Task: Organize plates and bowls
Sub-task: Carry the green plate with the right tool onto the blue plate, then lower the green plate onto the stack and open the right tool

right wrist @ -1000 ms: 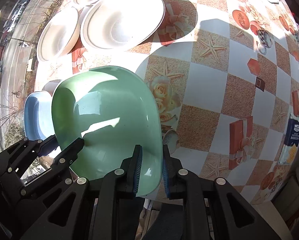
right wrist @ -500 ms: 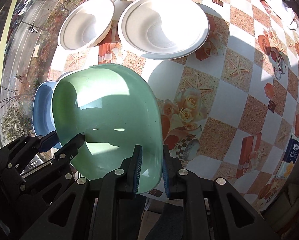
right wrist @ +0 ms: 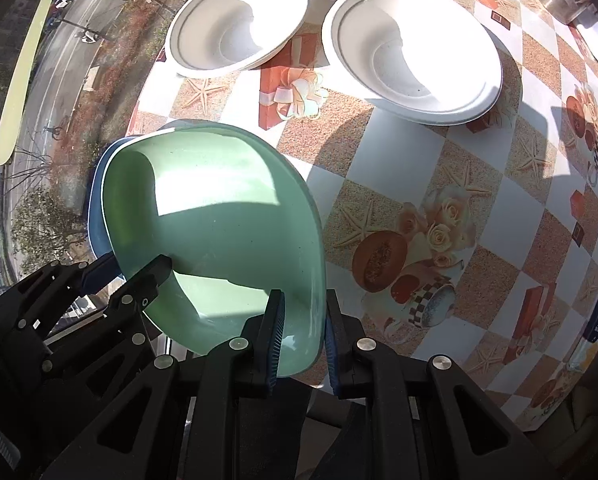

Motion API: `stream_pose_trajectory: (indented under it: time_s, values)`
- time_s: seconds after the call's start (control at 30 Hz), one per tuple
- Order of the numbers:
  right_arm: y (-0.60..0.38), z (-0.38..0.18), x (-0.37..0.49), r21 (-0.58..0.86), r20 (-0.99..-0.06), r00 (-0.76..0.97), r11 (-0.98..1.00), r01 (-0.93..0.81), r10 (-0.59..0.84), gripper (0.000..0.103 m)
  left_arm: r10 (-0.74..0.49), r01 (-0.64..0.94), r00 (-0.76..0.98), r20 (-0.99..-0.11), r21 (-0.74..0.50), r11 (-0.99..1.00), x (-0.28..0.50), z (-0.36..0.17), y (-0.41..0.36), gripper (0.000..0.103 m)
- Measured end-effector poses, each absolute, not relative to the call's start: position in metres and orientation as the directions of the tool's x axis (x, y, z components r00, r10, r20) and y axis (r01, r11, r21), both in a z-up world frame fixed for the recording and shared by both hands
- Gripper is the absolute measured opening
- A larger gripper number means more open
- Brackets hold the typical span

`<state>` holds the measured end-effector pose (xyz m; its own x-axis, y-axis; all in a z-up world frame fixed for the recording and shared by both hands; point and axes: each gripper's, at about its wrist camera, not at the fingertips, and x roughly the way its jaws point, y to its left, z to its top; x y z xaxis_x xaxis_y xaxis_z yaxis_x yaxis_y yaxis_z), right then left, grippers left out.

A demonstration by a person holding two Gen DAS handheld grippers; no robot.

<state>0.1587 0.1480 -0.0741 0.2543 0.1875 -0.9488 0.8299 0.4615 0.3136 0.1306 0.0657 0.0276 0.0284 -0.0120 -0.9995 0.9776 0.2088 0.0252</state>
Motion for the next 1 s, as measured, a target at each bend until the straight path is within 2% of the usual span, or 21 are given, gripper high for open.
stream_pose_trajectory:
  time_s: [0.4,0.57,0.67,0.7,0.8,0.83,0.87,0.93,1.0]
  values:
    - [0.149,-0.086,0.206,0.387,-0.918,0.277,0.491,0.781,0.283,0.022,-0.012,0.950,0.119,-0.993,0.110,0.293,0.187,0.028,0.066,0.029]
    - [0.146,-0.097,0.214,0.437,-0.890,0.299,0.457,0.775,0.344,0.022,-0.003,0.945,0.163,-0.987,0.155,0.289,0.198,0.017,0.063,0.035]
    - [0.146,-0.103,0.220,0.434,-0.890,0.289,0.466,0.771,0.352,0.022,0.016,0.944,0.156,-0.988,0.153,0.291,0.204,0.006,0.062,0.043]
    - [0.144,-0.104,0.221,0.430,-0.893,0.285,0.471,0.771,0.348,0.022,0.017,0.942,0.156,-0.988,0.154,0.298,0.205,0.005,0.062,0.052]
    - [0.141,-0.106,0.215,0.443,-0.884,0.286,0.473,0.761,0.369,0.023,0.003,0.928,0.193,-0.981,0.183,0.324,0.209,0.007,0.063,0.070]
    - [0.140,-0.106,0.213,0.441,-0.886,0.282,0.478,0.760,0.368,0.035,0.001,0.926,0.194,-0.981,0.183,0.331,0.211,0.007,0.064,0.074]
    - [0.138,-0.105,0.212,0.425,-0.895,0.274,0.486,0.764,0.352,0.041,0.002,0.924,0.186,-0.983,0.176,0.340,0.214,0.007,0.064,0.079]
    - [0.130,-0.103,0.200,0.395,-0.912,0.267,0.492,0.776,0.311,0.070,0.003,0.922,0.175,-0.985,0.165,0.351,0.216,0.007,0.065,0.079]
    - [0.123,-0.102,0.186,0.408,-0.907,0.292,0.465,0.786,0.302,0.079,0.001,0.921,0.172,-0.985,0.162,0.354,0.216,0.007,0.065,0.079]
